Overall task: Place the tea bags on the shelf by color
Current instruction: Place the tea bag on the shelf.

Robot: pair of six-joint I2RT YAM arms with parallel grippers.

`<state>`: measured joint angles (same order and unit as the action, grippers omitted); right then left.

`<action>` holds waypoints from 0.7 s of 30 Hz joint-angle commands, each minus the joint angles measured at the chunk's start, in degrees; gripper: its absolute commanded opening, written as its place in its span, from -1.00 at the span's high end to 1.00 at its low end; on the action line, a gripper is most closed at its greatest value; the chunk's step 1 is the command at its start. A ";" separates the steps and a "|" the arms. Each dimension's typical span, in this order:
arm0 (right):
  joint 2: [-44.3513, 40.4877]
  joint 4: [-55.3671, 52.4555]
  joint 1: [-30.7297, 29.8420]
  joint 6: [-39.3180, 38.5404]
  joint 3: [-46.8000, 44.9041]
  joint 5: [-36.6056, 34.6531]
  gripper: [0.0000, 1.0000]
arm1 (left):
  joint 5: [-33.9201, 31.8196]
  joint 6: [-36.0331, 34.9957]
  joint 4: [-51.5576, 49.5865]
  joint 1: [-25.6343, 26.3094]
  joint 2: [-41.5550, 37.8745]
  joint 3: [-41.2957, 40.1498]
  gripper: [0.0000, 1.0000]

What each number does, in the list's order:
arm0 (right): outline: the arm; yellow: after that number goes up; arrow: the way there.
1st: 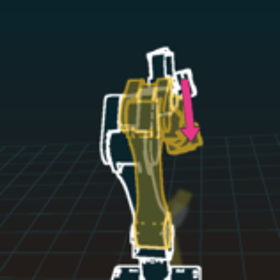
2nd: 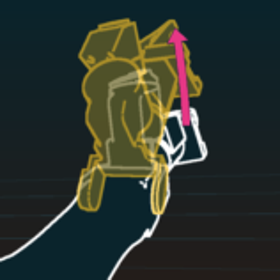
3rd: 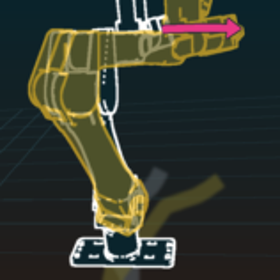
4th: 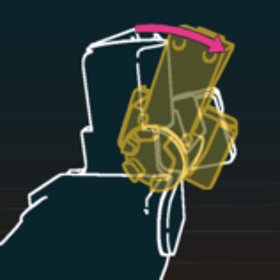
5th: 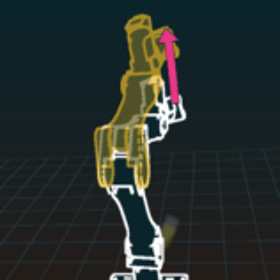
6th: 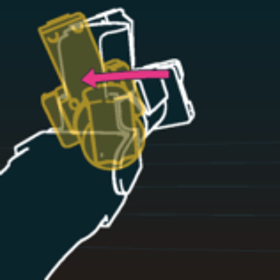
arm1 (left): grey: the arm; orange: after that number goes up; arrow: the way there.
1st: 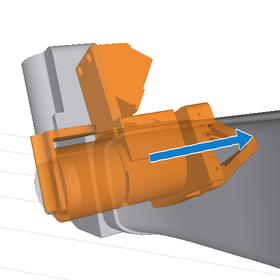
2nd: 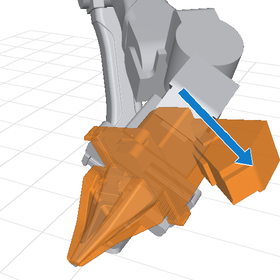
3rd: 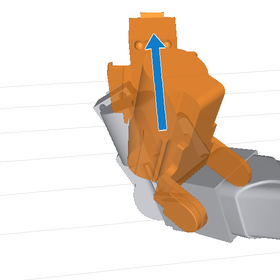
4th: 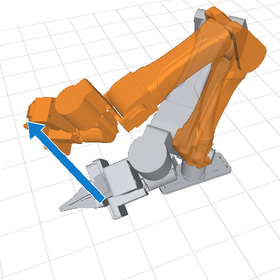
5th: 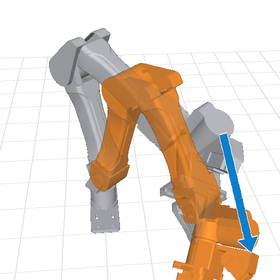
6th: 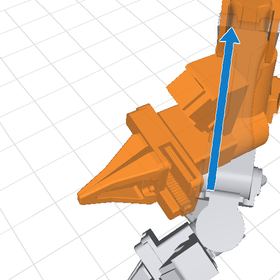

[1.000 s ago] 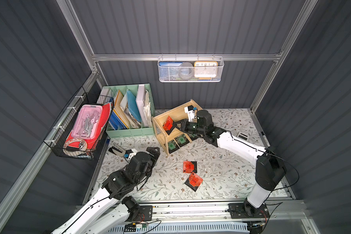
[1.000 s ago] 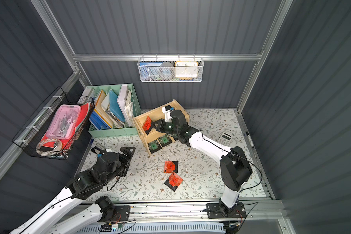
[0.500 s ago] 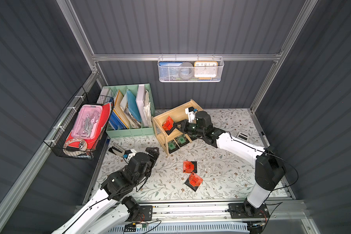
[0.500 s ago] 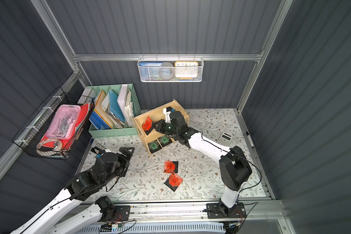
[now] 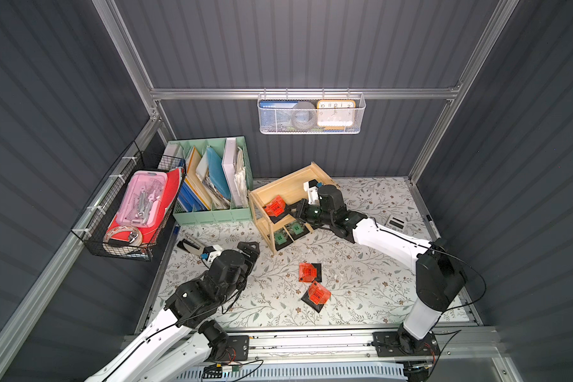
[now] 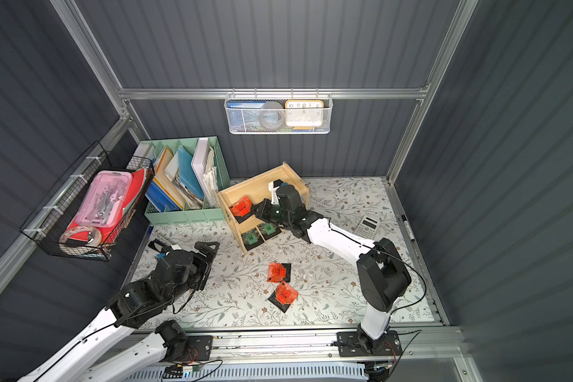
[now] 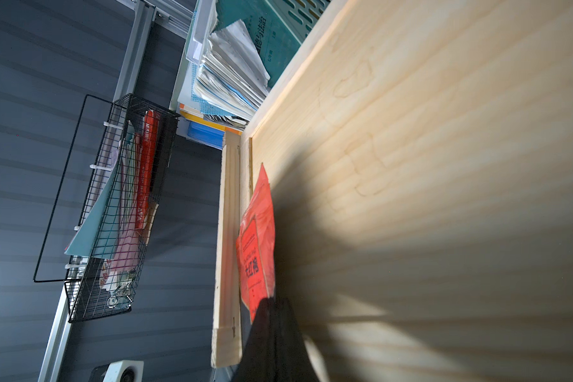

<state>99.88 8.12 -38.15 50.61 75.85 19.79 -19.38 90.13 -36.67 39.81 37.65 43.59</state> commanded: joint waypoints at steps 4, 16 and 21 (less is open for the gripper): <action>1.20 0.41 -0.92 0.98 1.06 -0.52 1.00 | -0.84 0.66 -1.48 -0.13 -0.41 -0.84 -1.00; 1.73 -0.25 -1.16 1.21 1.88 -0.98 1.00 | -1.38 0.79 -1.74 -0.17 -1.01 -0.97 -1.00; 1.55 -1.74 -1.15 1.26 2.37 -1.41 0.84 | -1.37 0.98 -1.79 -0.09 -1.17 -1.14 -1.00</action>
<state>100.86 7.75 -38.94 51.81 76.49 18.90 -19.77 90.35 -37.10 39.81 36.84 43.46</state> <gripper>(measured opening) 0.073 0.997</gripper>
